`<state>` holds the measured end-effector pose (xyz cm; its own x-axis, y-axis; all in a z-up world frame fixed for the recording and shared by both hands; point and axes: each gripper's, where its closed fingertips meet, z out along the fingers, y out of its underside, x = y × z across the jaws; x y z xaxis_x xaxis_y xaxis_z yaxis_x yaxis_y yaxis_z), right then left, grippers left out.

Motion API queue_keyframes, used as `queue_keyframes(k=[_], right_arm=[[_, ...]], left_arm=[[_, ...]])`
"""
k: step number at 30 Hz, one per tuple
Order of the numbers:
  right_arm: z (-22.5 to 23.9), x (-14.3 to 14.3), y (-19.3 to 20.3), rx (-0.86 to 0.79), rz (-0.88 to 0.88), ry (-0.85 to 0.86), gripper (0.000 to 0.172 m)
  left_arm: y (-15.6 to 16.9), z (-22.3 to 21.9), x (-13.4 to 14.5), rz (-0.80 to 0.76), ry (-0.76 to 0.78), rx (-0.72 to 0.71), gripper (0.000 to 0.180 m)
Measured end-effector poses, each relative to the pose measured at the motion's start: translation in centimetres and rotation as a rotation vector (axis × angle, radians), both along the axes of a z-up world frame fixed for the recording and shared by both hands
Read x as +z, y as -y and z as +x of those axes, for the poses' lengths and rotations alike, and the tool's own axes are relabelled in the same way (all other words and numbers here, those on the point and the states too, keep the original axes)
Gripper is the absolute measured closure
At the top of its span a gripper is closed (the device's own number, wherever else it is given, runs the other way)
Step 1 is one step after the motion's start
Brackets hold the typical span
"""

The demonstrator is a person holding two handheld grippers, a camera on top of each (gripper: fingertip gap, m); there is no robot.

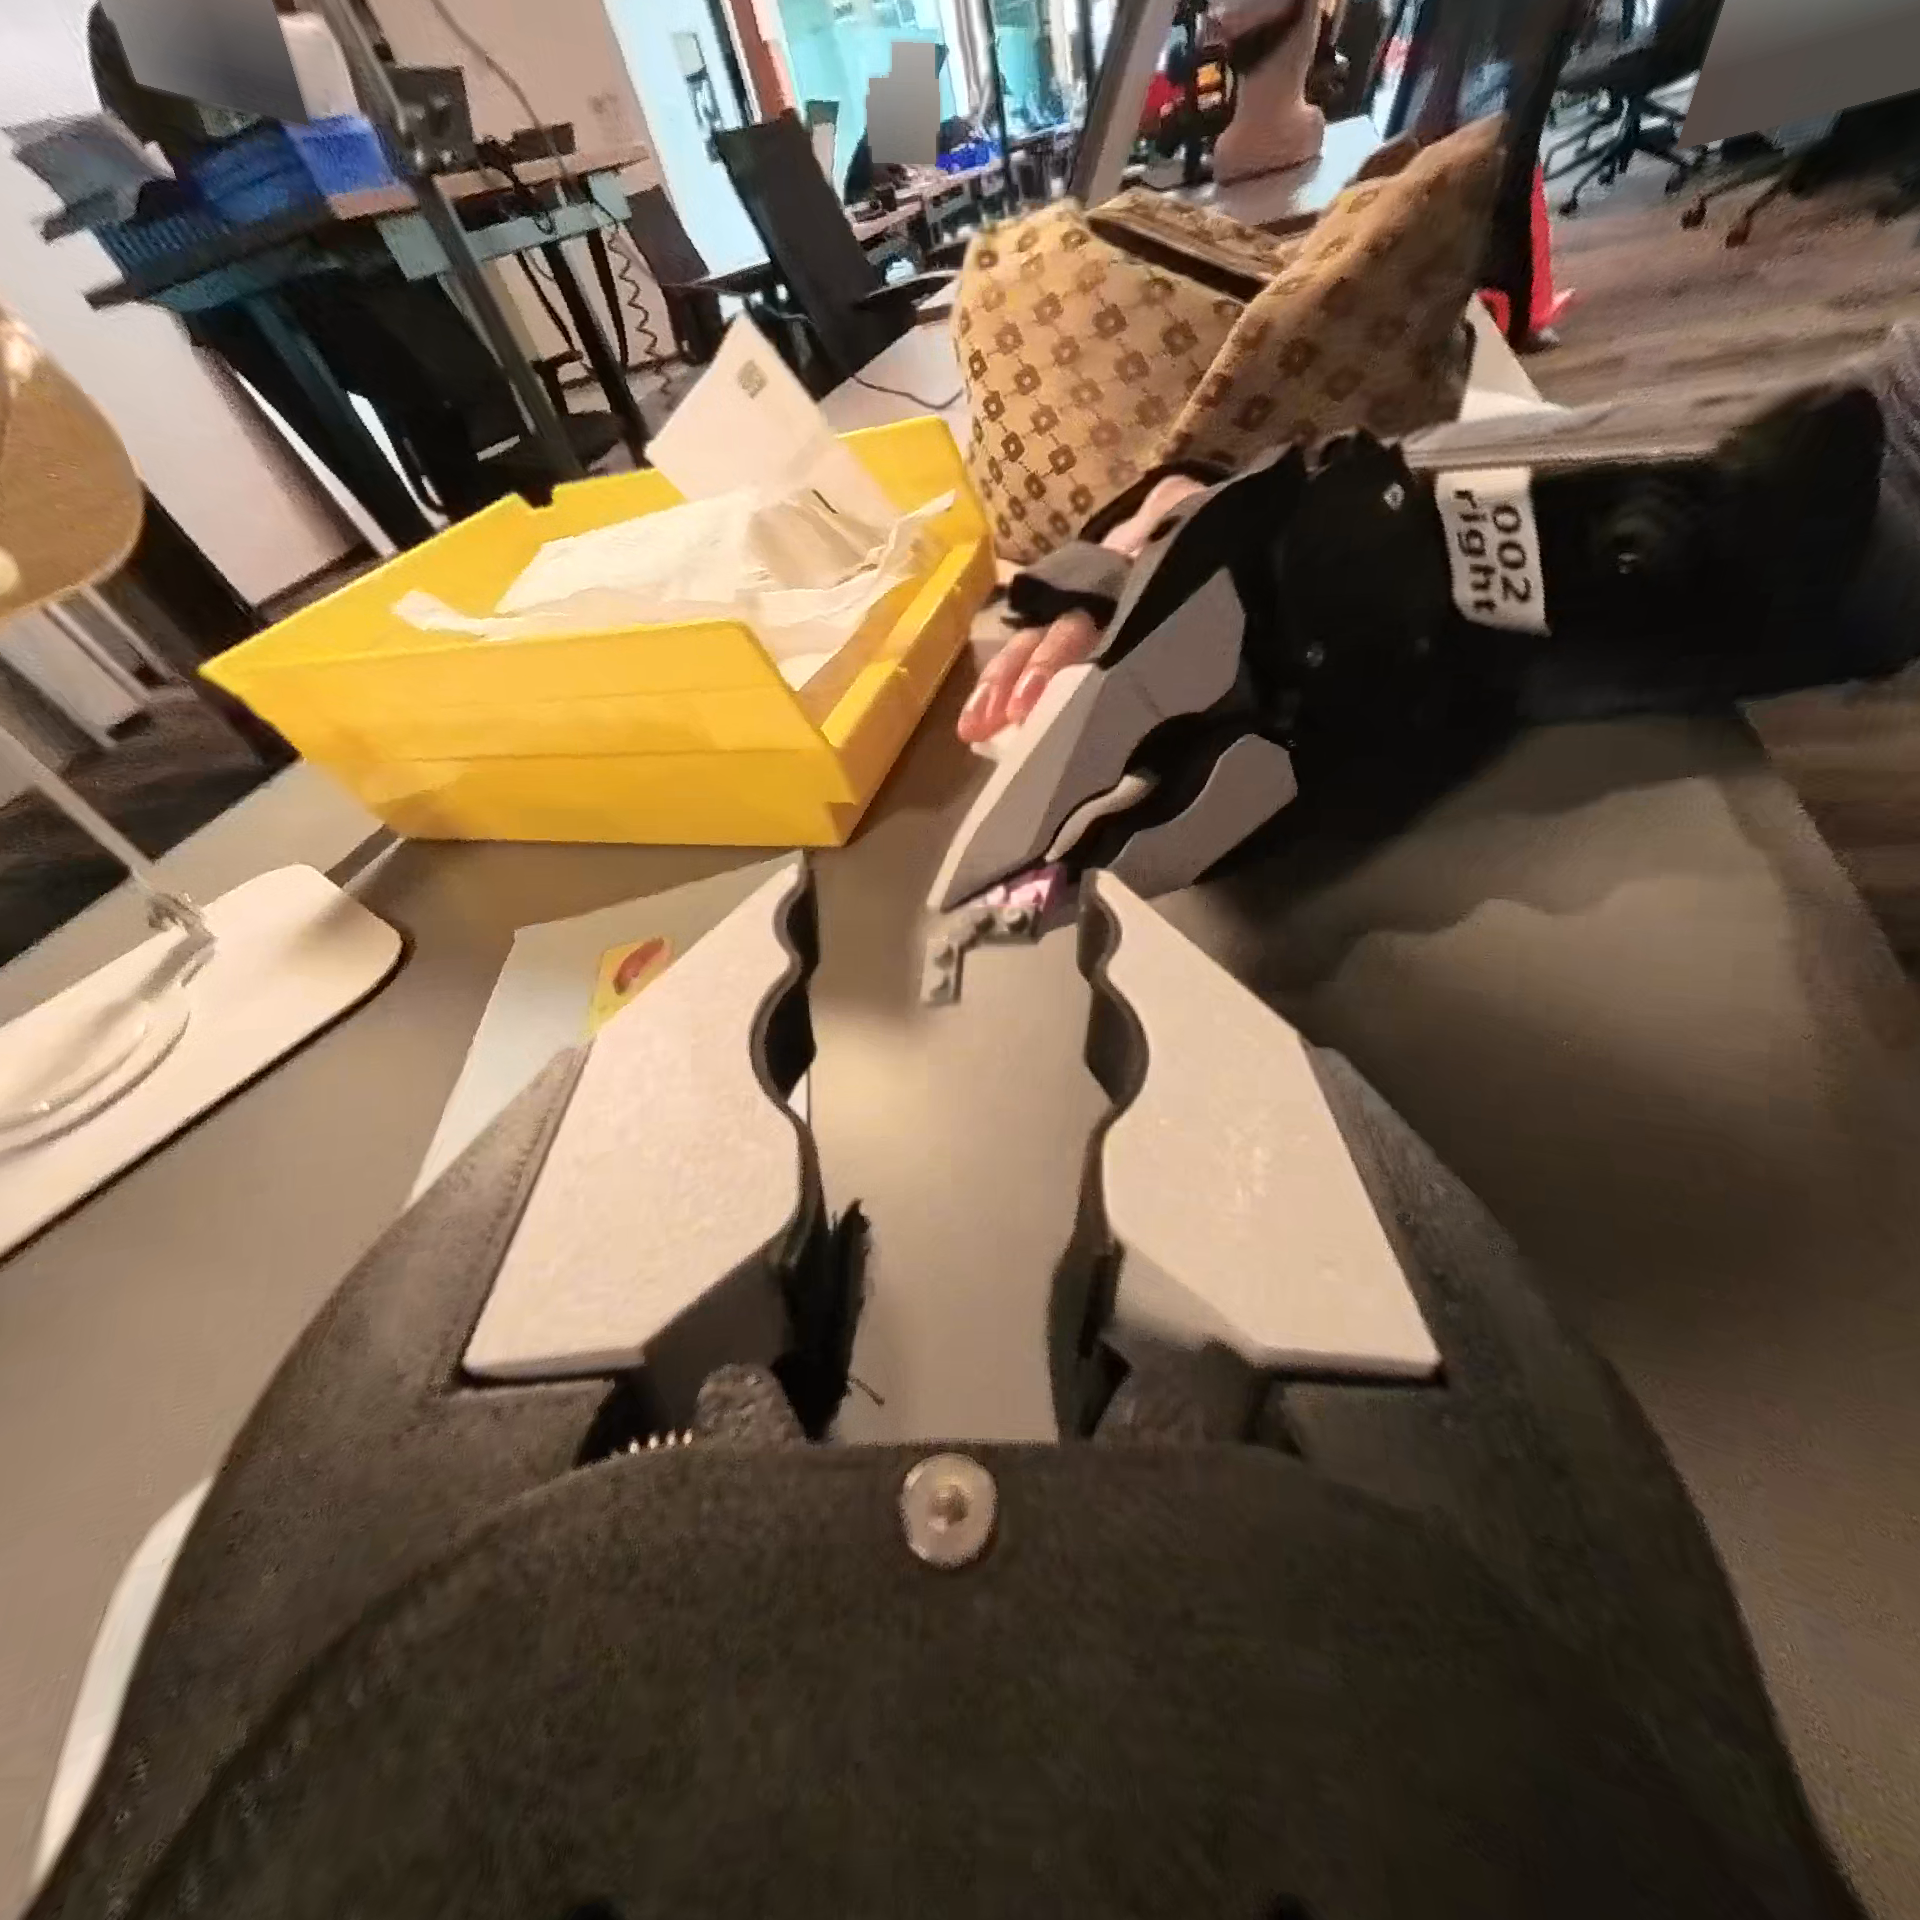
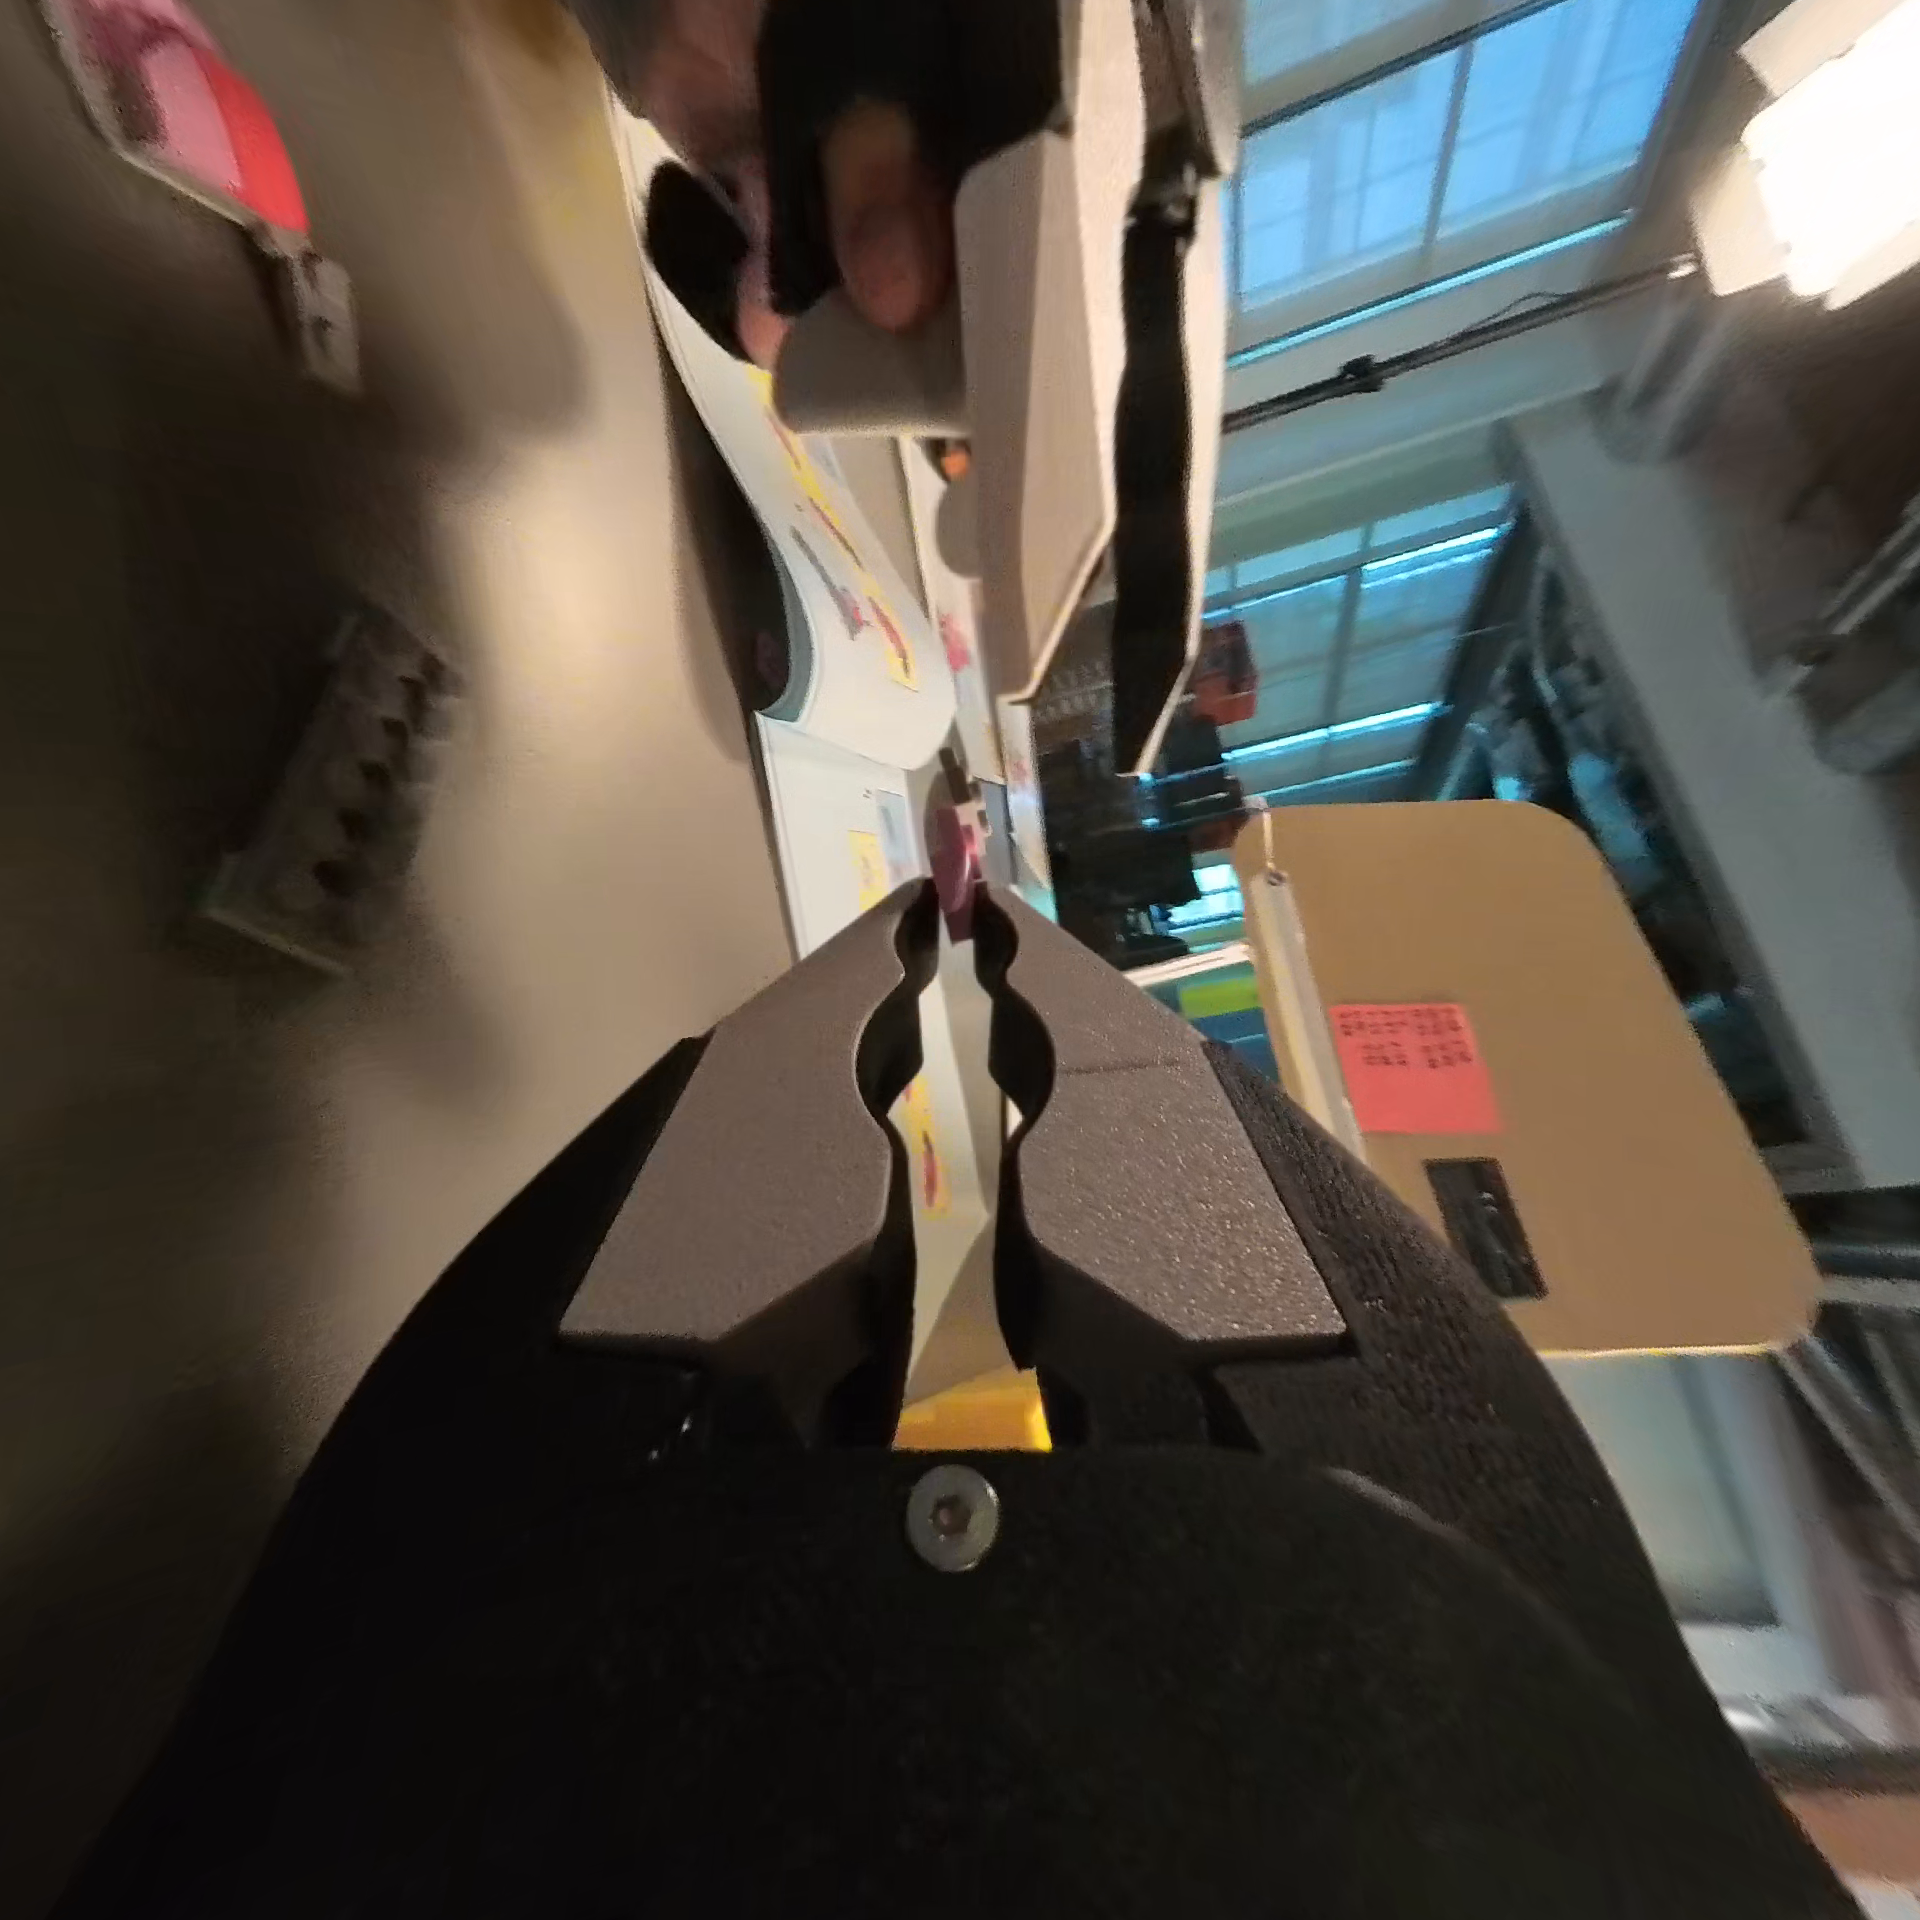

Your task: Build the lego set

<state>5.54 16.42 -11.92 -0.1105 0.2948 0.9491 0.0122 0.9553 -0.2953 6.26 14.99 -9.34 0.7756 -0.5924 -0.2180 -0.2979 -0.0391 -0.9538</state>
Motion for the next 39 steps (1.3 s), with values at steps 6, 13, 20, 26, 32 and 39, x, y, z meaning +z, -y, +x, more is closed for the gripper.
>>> queue_keyframes(k=[6,13,20,26,32,39], right_arm=[[0.0,0.8,-0.1,-0.006,0.025,-0.074,0.168],[0.0,0.8,-0.2,-0.005,0.029,-0.080,0.168],[0.0,0.9,-0.3,-0.010,0.032,-0.085,0.168],[0.0,0.9,-0.4,-0.012,0.031,-0.092,0.168],[0.0,1.0,-0.5,-0.016,0.037,-0.096,0.168],[-0.2,0.8,-1.5,-0.079,0.044,-0.081,0.168]], left_arm=[[0.0,-0.3,-1.6,-0.171,0.129,-0.046,0.151],[-0.1,-0.3,-1.6,-0.170,0.148,-0.055,0.153],[-0.2,0.4,-2.2,-0.171,0.126,-0.060,0.147],[-0.3,0.6,-1.9,-0.165,0.202,-0.081,0.144],[-0.2,0.5,-1.6,-0.174,0.238,-0.102,0.150],[-0.8,0.1,-1.9,-0.098,0.111,-0.008,0.152]])
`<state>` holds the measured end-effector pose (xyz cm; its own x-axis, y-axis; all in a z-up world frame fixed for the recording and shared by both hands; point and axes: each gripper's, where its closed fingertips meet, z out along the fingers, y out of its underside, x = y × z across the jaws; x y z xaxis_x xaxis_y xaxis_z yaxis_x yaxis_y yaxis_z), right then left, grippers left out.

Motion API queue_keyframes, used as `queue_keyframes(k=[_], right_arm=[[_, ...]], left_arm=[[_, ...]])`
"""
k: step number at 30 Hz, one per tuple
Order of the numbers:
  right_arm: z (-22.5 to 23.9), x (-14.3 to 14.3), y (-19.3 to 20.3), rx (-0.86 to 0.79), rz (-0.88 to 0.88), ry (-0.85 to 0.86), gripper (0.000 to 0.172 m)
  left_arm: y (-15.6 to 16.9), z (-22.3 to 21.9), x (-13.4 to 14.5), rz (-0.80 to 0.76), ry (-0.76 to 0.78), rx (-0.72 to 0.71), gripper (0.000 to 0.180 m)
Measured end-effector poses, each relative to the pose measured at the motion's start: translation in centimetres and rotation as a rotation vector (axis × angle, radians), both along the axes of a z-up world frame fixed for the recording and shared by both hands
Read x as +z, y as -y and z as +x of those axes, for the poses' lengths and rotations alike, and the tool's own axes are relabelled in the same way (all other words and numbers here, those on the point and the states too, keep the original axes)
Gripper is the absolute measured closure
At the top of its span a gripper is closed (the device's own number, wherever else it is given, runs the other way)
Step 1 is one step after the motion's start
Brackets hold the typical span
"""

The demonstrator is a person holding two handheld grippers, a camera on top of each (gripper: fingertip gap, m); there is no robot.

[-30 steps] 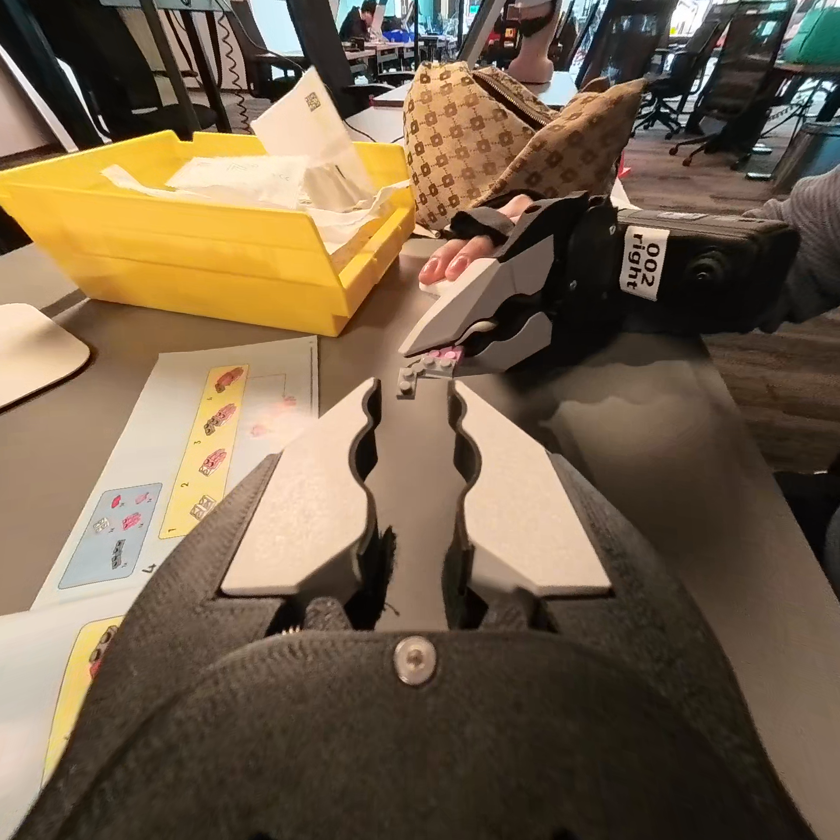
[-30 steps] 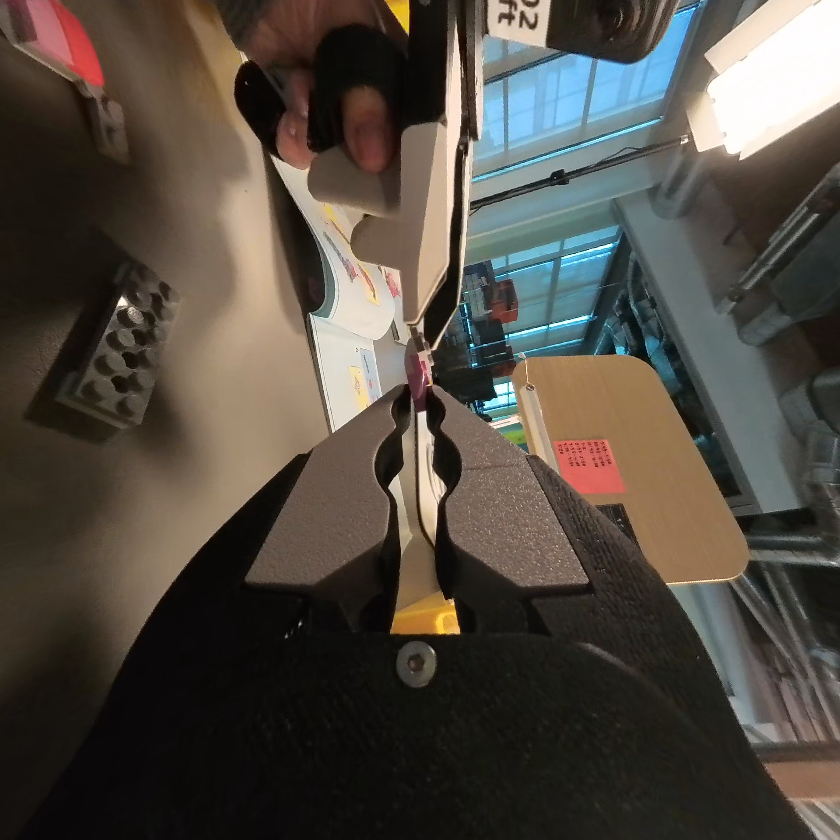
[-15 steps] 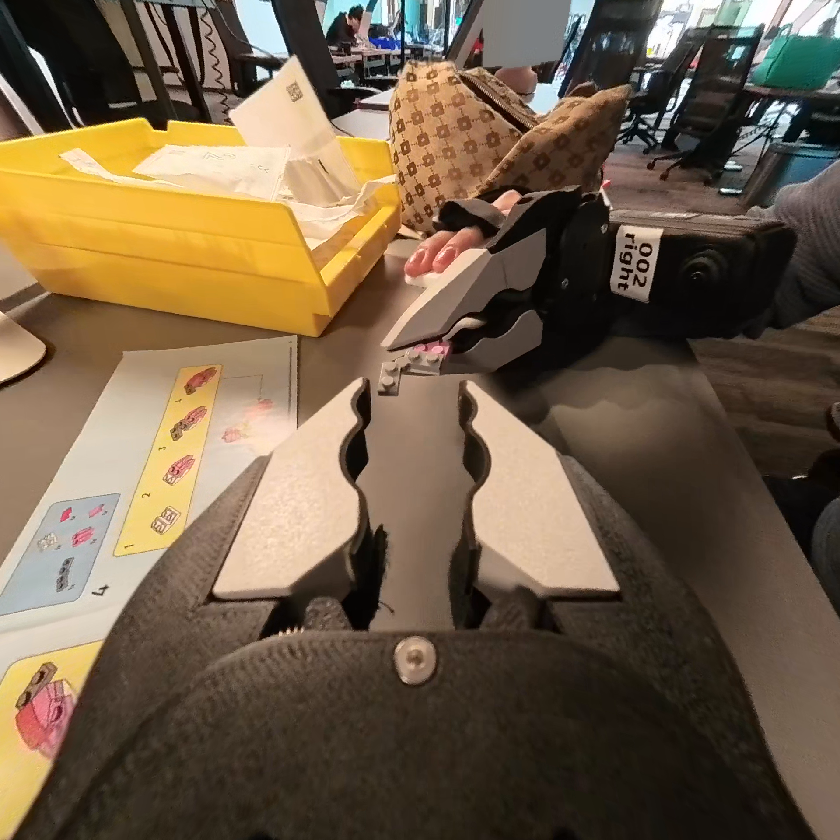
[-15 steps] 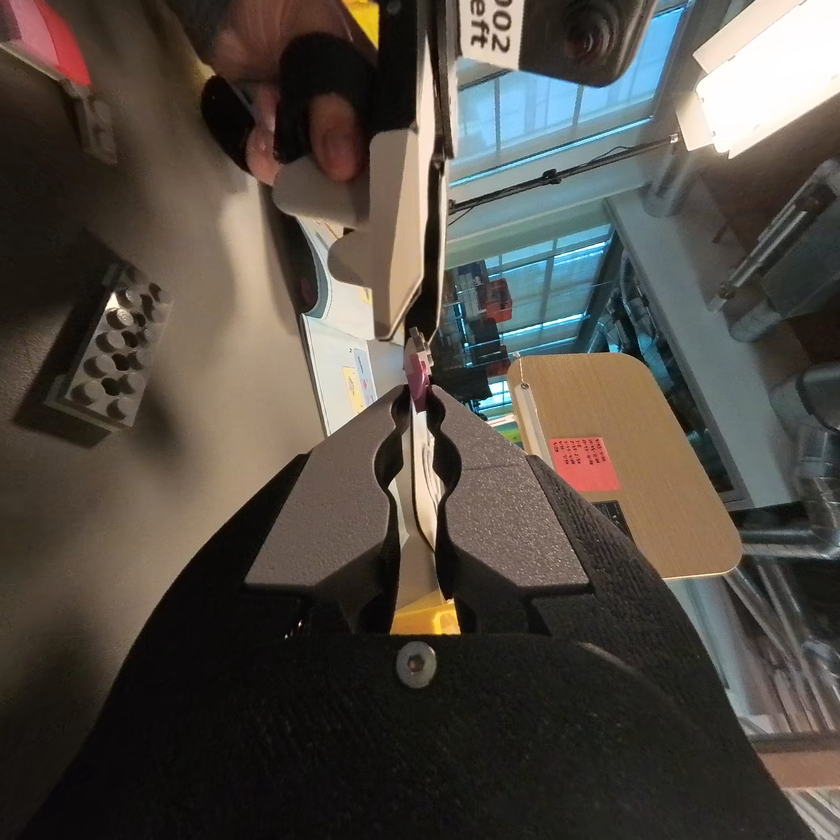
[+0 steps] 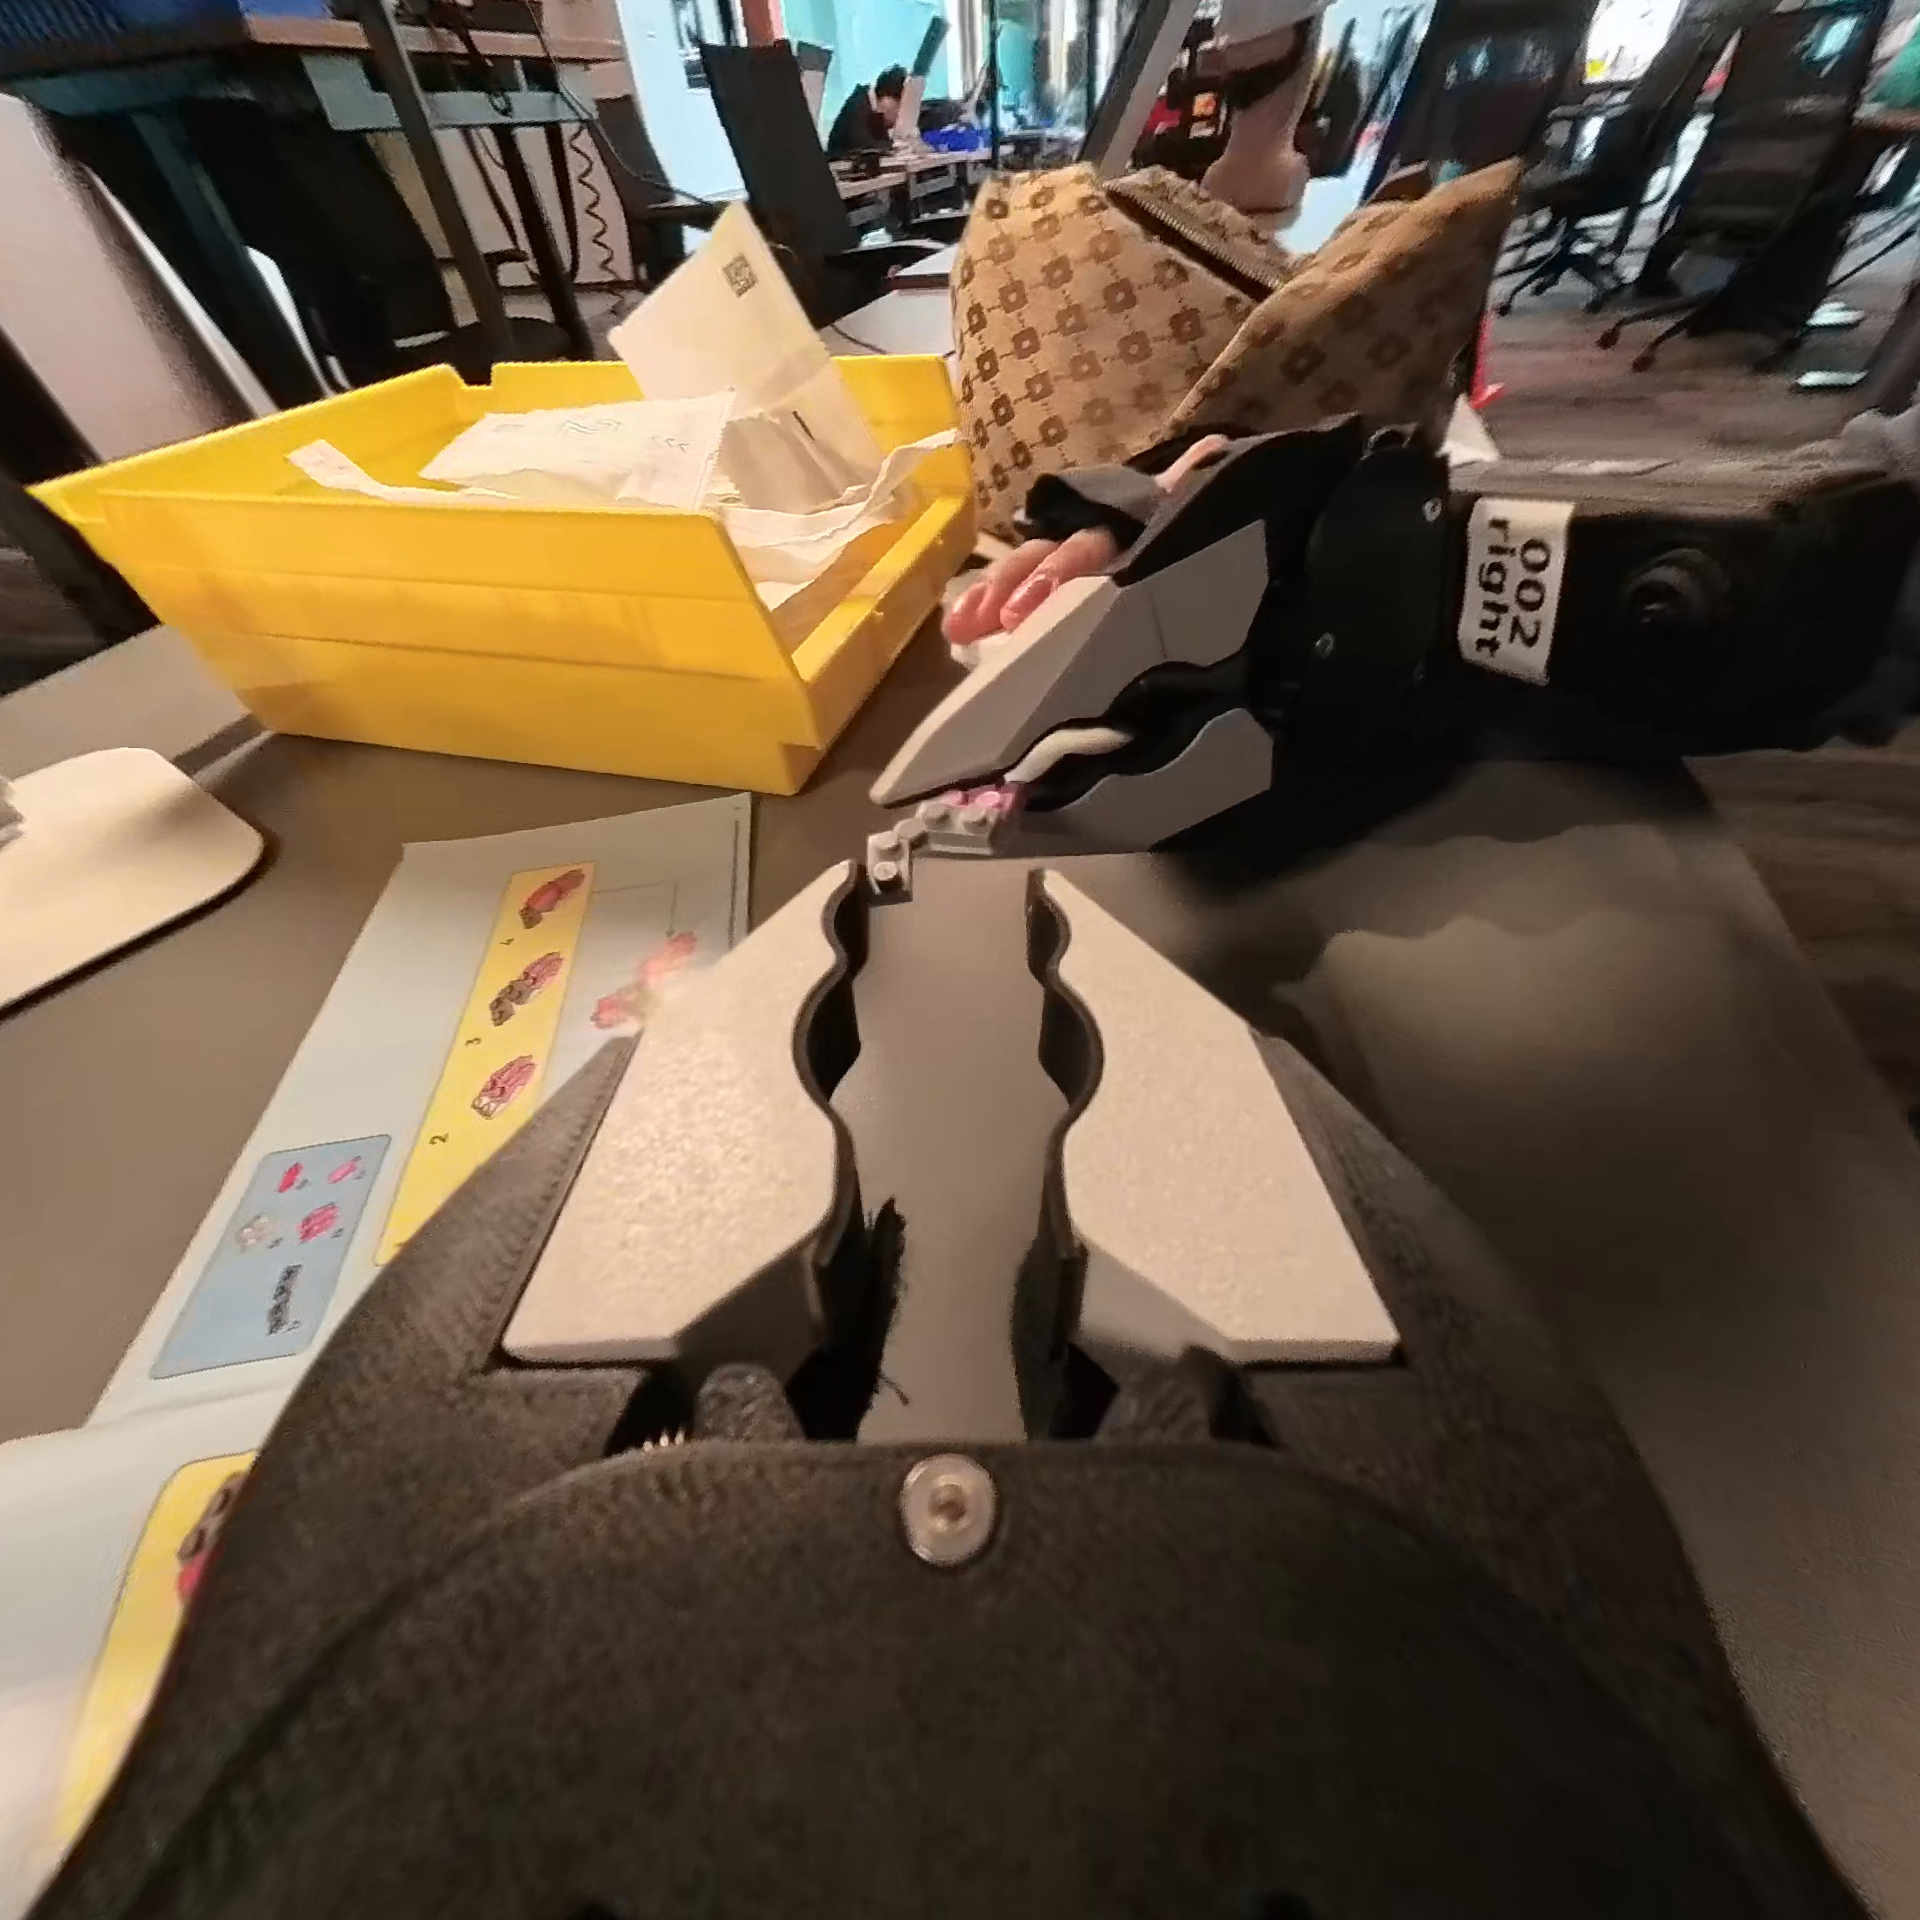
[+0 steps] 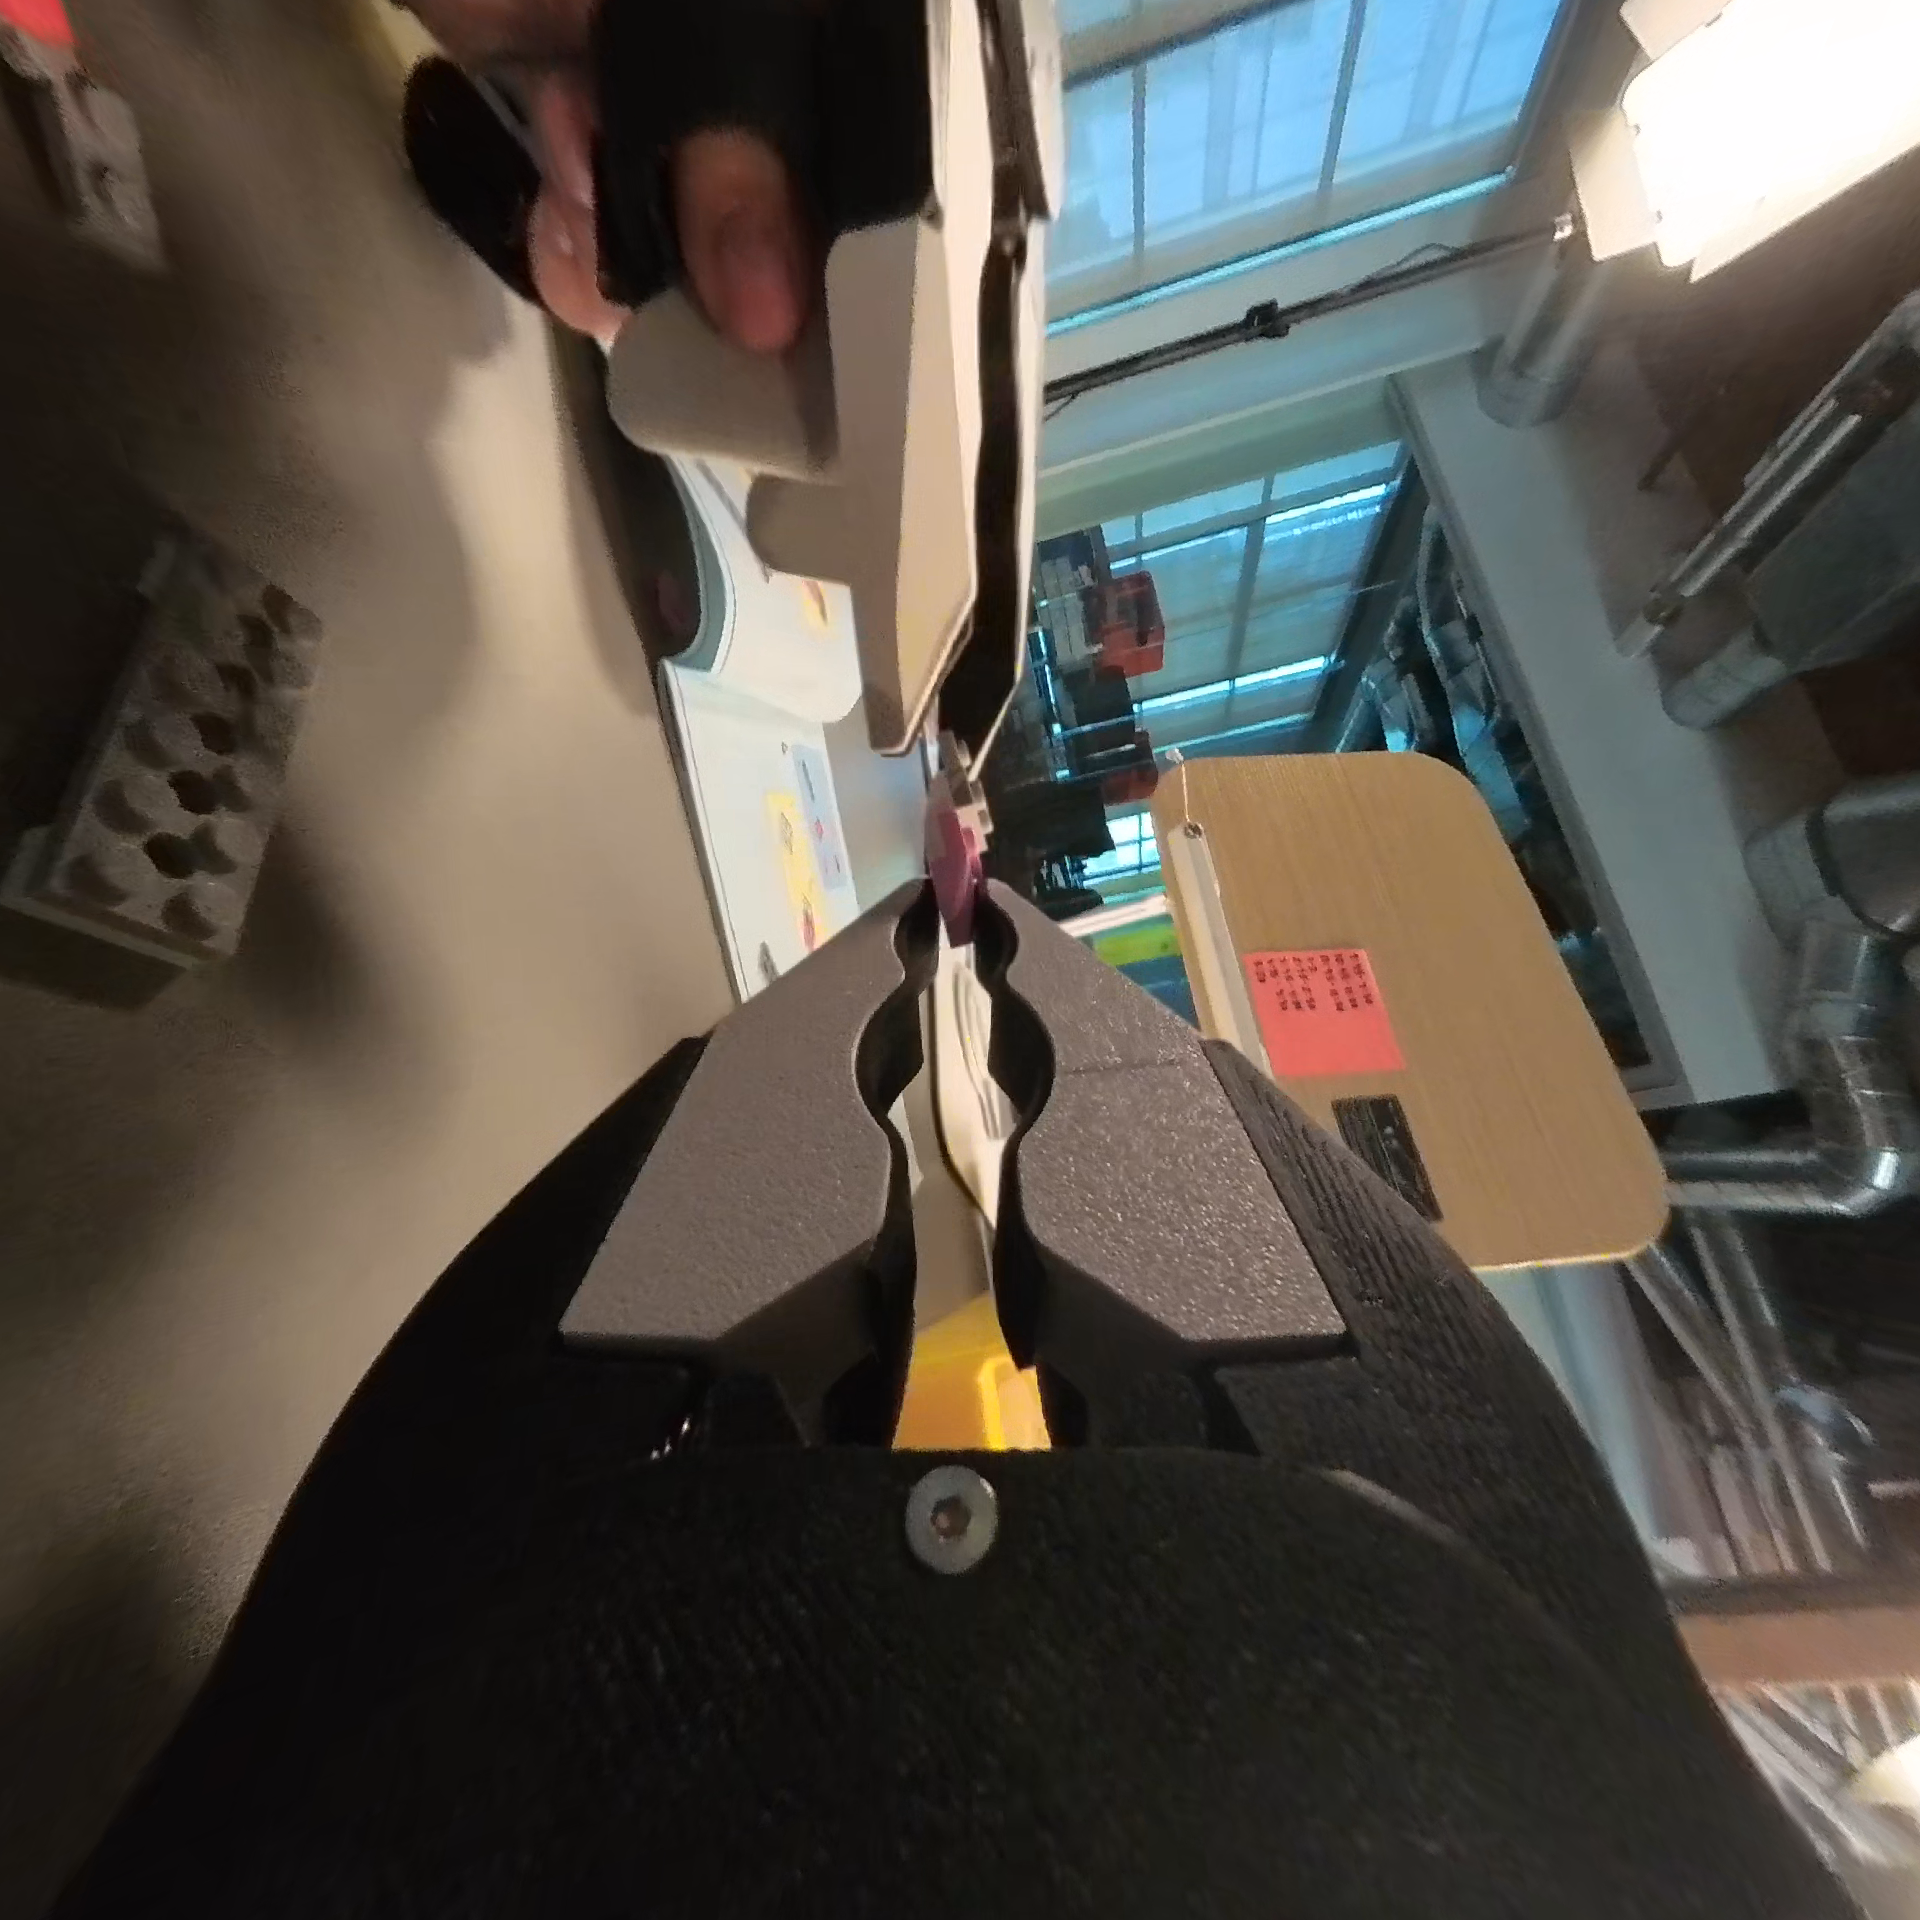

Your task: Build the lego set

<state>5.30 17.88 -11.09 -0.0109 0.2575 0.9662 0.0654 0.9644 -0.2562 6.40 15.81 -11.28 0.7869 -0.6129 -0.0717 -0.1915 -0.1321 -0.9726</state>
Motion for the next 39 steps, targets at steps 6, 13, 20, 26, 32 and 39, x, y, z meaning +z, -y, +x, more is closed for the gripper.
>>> queue_keyframes(k=[6,13,20,26,32,39], right_arm=[[-0.2,0.0,-0.9,-0.062,-0.015,0.011,0.169],[-0.4,-0.2,-1.2,-0.093,-0.002,0.017,0.169],[-0.1,0.0,-1.0,-0.073,0.068,-0.004,0.169],[0.1,-0.5,0.7,0.019,0.124,0.008,0.168],[0.4,-0.5,1.8,0.073,0.137,0.007,0.169],[0.4,-1.1,2.2,0.086,0.152,0.042,0.169]], left_arm=[[0.0,0.3,0.2,0.041,-0.063,0.028,0.149],[0.6,2.7,-1.2,0.059,-0.209,-0.051,0.165],[0.1,1.1,-0.4,0.092,-0.238,0.046,0.161],[0.3,0.7,0.1,0.034,-0.116,0.016,0.141],[0.7,1.7,-0.9,-0.022,-0.097,-0.056,0.150],[1.0,1.6,-1.4,-0.053,-0.092,-0.105,0.162]])
